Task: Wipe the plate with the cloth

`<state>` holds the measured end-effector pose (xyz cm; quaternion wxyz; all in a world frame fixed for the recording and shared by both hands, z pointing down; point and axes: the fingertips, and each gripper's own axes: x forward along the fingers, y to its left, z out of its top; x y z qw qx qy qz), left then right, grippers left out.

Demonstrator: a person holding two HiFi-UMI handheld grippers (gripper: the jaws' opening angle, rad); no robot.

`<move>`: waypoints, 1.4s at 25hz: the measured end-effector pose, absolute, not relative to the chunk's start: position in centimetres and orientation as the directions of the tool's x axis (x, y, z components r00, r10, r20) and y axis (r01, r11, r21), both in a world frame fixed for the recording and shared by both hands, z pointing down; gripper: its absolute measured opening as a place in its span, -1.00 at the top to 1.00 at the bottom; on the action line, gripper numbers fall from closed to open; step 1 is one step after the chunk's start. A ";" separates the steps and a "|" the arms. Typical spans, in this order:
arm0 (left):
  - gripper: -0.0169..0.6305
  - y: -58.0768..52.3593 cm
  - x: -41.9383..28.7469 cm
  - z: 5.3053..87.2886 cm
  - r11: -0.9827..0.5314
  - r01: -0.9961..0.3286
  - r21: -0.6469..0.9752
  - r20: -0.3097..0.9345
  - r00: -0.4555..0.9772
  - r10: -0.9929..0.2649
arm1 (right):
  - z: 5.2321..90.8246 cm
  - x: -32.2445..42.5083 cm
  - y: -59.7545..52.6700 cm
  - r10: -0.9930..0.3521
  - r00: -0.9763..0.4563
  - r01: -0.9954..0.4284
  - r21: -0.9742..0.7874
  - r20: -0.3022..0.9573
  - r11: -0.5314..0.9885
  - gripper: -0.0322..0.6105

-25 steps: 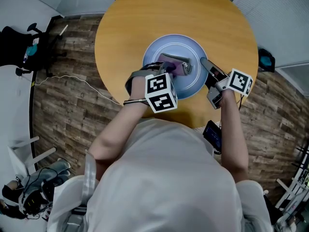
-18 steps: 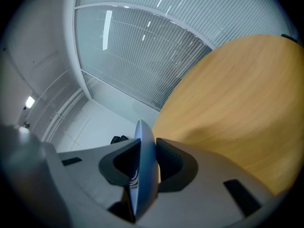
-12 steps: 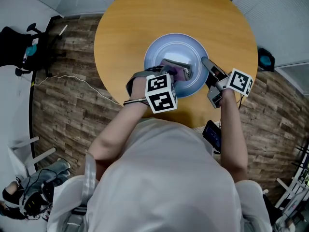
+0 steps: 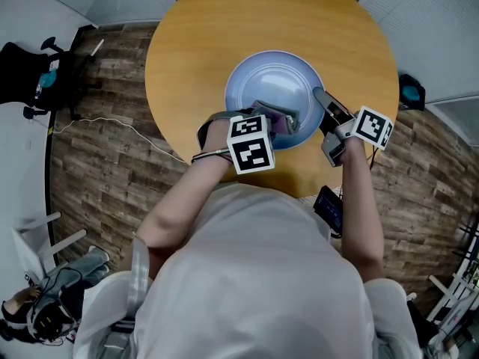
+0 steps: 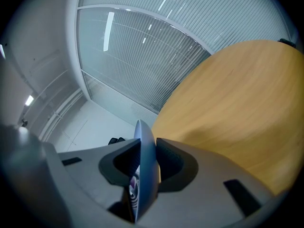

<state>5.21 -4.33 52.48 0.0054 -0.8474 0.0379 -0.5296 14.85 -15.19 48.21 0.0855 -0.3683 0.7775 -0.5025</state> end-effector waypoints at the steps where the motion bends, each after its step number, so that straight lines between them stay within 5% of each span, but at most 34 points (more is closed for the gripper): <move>1: 0.73 -4.1 5.2 52.6 -0.998 -0.053 -0.039 0.899 0.434 -0.058 | 48.3 14.9 -15.2 -0.659 -0.712 -0.492 -0.842 0.242 0.222 0.59; 35: 0.73 -1.1 4.4 53.6 -0.995 0.001 0.096 0.904 0.417 0.088 | 50.1 16.4 -14.7 -0.678 -0.650 -0.616 -0.761 0.344 0.203 0.63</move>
